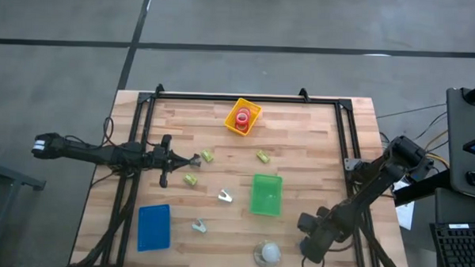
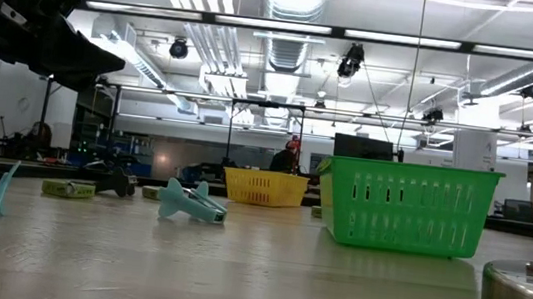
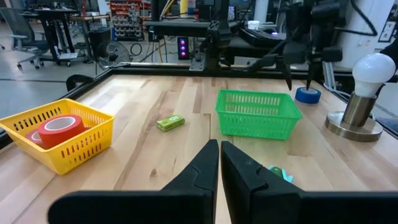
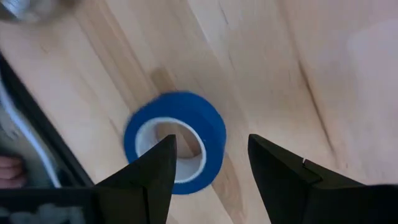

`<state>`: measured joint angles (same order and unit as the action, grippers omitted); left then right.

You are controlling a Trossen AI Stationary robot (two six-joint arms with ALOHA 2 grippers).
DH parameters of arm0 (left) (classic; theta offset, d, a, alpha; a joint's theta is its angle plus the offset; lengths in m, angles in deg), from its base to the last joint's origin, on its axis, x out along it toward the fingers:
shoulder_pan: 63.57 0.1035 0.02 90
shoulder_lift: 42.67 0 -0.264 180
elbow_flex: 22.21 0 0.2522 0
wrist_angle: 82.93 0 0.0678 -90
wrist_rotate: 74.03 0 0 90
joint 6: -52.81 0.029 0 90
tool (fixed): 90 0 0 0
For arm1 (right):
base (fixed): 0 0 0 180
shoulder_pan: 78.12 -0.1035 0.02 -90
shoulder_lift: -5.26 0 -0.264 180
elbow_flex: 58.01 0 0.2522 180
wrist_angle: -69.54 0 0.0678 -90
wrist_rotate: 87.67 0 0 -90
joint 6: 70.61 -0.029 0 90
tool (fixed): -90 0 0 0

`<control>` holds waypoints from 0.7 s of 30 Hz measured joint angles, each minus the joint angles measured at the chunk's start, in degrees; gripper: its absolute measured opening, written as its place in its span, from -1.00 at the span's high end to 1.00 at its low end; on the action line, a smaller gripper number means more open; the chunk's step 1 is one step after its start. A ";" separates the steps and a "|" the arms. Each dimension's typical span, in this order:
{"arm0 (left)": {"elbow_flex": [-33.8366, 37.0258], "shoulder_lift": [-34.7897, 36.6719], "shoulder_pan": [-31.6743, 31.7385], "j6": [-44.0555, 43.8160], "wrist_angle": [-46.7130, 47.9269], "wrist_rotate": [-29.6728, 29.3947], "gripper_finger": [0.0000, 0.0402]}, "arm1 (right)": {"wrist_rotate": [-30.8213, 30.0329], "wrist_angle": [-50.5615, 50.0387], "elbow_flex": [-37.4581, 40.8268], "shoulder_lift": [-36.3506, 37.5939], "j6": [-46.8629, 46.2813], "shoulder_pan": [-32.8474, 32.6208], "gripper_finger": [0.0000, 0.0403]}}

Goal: Pick and place Stapler, Stapler remover, tape
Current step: Put the blue tape into the yellow bin

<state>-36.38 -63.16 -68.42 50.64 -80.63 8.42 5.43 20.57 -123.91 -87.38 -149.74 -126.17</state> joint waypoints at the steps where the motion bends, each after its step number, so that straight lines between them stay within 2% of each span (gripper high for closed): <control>1: 0.01 0.00 -0.01 0.00 0.00 0.00 0.88 | 0.45 0.03 0.00 -0.53 0.02 0.00 0.04; 11: 0.01 0.00 0.01 -0.01 0.02 0.00 0.88 | 1.92 0.09 -0.02 -3.53 3.47 0.04 0.16; 21: -0.01 -0.02 0.01 0.01 0.00 0.00 0.88 | -0.10 -0.41 0.02 -3.02 5.93 0.33 0.60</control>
<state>-36.40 -63.18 -68.42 50.65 -80.63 8.42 5.33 20.16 -123.88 -90.41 -143.81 -125.84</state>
